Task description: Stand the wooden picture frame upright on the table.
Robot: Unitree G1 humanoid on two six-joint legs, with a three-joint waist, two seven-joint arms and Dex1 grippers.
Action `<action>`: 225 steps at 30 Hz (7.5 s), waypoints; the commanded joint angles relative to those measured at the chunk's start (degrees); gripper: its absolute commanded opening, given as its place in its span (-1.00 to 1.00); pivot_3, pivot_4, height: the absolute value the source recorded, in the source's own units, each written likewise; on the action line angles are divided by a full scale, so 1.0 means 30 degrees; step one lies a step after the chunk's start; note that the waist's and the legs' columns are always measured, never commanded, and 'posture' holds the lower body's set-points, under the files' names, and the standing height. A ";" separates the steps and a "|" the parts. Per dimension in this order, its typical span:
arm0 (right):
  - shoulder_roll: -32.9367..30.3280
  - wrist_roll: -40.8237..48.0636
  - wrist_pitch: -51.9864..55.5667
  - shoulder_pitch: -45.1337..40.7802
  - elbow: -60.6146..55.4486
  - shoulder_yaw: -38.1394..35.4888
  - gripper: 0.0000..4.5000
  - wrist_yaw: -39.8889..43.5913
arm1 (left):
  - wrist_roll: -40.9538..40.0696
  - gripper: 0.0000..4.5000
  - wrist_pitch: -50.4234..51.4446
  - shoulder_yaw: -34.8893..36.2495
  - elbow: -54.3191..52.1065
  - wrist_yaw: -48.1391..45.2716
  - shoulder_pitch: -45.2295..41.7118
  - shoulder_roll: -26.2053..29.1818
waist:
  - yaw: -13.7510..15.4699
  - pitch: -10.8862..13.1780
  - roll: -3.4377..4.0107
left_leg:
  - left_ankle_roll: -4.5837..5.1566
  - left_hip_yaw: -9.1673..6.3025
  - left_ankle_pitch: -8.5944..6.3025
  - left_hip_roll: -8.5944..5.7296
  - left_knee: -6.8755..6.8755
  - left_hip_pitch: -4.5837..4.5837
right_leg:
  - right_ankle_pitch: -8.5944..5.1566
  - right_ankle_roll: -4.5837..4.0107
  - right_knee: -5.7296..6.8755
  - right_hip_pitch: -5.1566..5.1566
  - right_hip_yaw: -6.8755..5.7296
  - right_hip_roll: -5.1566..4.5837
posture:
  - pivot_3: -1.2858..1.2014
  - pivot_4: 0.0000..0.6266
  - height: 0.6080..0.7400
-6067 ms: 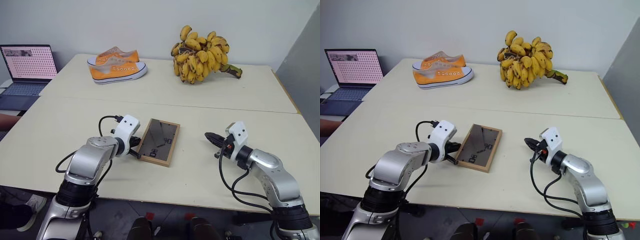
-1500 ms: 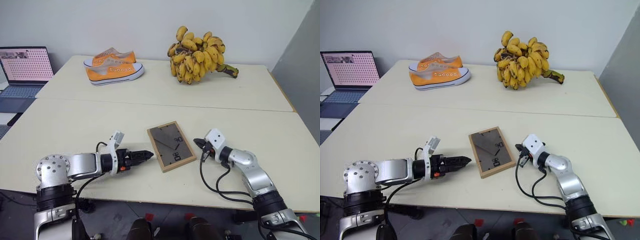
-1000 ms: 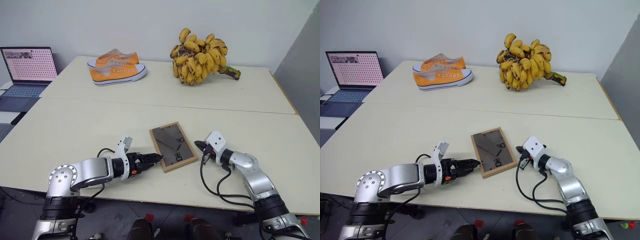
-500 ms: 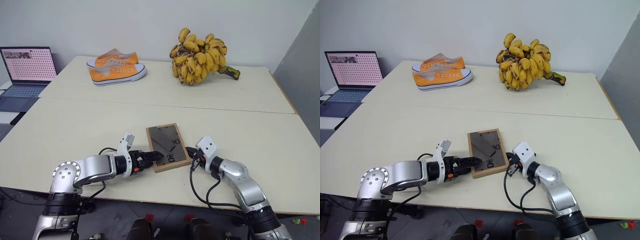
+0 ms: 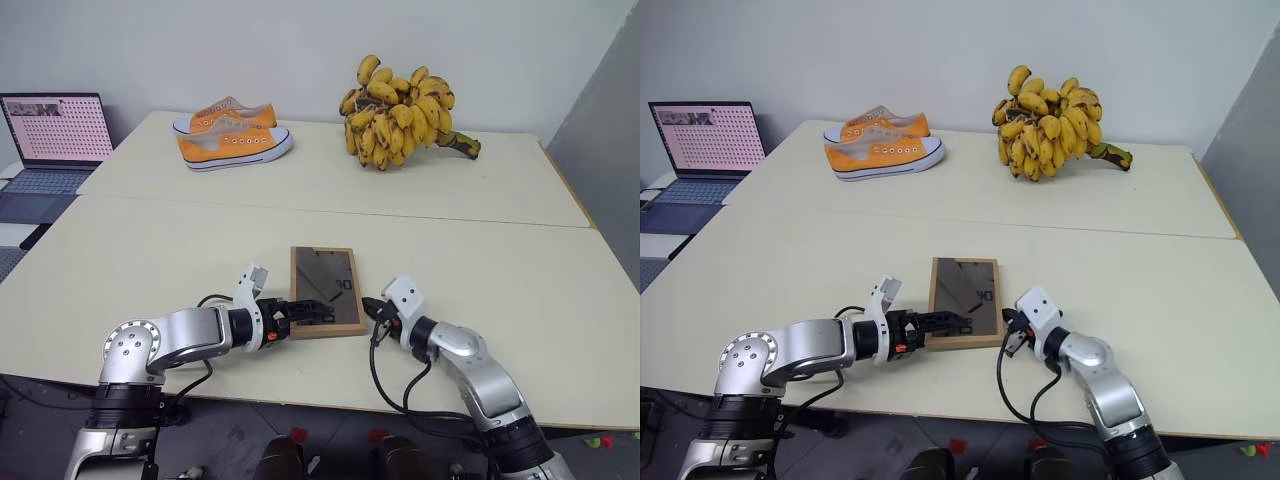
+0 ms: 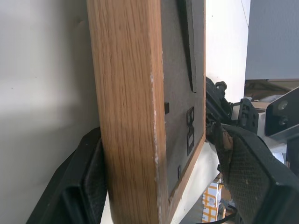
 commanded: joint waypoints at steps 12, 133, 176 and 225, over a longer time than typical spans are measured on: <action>-0.0037 0.0281 0.0066 -0.0149 -0.0422 -0.0004 -1.00 -0.0234 | -0.0162 -0.43 -0.0447 0.0911 -0.0040 -0.0074 -0.0754 -0.0470 | 0.0028 0.0001 -0.0003 | -0.0002 0.0001 -0.0001 0.0001 -0.0006 -0.0011 | -0.0001 0.0003 -0.0050 0.0000 0.0003 0.0000 | 0.03 -0.52 1.00; -0.9152 -1.1353 -2.3142 -0.6546 0.9369 -0.1222 0.46 -0.8555 | 1.5306 -0.43 0.7246 0.5243 -0.1129 -1.6410 -0.8862 -0.1095 | -0.0517 0.0096 0.0019 | -0.0002 0.0035 0.0015 0.0012 0.0053 -0.0324 | 0.0054 -0.0069 0.0094 -0.0365 0.0023 0.0009 | 0.03 -0.52 1.00; -0.7020 -2.2658 -2.6053 -1.5300 1.7145 0.6442 0.46 -2.6990 | -0.0162 -0.43 0.1697 -0.0615 -0.0534 -0.7503 -0.7138 0.4956 | -0.0432 0.0097 0.0003 | -0.0121 -0.0075 0.0162 -0.0186 0.0078 -0.0282 | 0.0053 -0.0080 0.0339 -0.0371 0.0017 -0.0109 | 0.03 -0.52 1.00; -0.6095 -1.7064 -2.8681 -1.5790 2.0885 0.5441 -0.31 -2.0693 | 1.5482 0.45 -0.7668 0.4038 -1.1466 -1.3449 0.0074 0.7719 | -0.0726 0.0097 0.0002 | -0.0104 -0.0032 0.0178 -0.0208 0.0023 -0.0242 | 0.0050 -0.0087 0.0310 -0.0345 0.0038 -0.0152 | 0.03 -0.52 1.00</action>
